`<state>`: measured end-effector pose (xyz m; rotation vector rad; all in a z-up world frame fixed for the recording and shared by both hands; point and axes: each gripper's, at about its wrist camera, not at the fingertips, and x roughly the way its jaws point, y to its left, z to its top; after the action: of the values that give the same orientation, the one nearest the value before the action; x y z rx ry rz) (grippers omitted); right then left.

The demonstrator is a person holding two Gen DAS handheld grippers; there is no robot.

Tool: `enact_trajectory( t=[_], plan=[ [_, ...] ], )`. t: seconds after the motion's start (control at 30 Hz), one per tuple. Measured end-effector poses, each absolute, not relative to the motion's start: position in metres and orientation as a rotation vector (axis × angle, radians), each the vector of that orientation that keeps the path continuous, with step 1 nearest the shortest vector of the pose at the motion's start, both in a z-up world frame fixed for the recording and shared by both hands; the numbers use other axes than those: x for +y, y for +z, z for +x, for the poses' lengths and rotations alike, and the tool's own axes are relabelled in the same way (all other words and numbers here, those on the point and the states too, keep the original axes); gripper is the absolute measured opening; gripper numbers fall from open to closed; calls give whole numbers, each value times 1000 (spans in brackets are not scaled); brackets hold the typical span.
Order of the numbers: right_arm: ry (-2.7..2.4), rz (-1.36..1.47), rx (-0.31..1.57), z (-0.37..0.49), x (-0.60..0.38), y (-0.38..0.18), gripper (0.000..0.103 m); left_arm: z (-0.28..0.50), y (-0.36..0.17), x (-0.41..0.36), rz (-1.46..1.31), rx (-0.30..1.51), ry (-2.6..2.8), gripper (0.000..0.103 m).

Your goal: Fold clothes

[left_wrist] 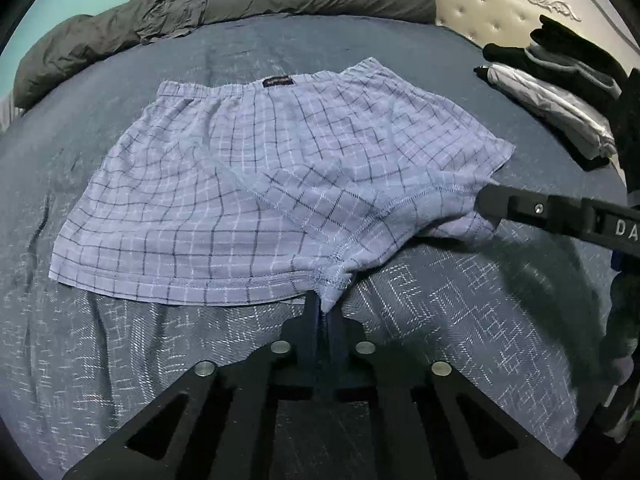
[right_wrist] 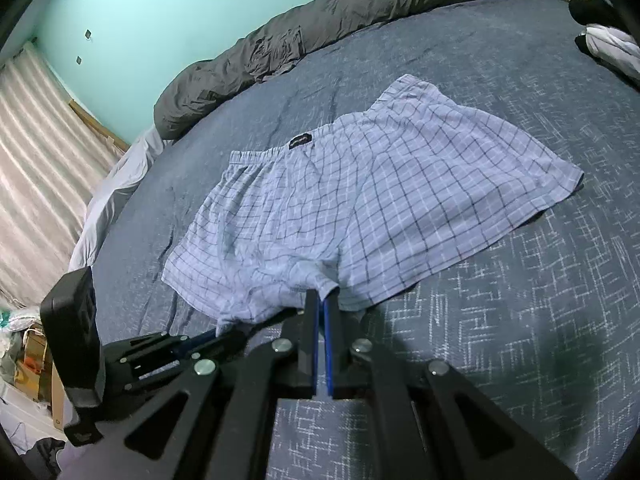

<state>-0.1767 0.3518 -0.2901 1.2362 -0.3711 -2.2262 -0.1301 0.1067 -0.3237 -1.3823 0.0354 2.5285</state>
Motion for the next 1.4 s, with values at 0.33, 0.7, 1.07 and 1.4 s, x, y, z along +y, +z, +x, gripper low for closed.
enact_trajectory(
  t=[0.33,0.7,1.07,1.4],
  plan=[
    [-2207,1260,-363,-176,353,-291,2,-113,-317,99,-1442,84,2477,2],
    [-2161,1331,-315,-174,348,-303,2,-109,-316,82,-1504,74,2522,2],
    [-2142,1331,-302,-171,346,-303,2,-120,-300,98,-1372,7,2518,45],
    [-2121,1338,-271,-165,347,-299,2,-109,-303,100,-1408,28,2454,1]
  ],
)
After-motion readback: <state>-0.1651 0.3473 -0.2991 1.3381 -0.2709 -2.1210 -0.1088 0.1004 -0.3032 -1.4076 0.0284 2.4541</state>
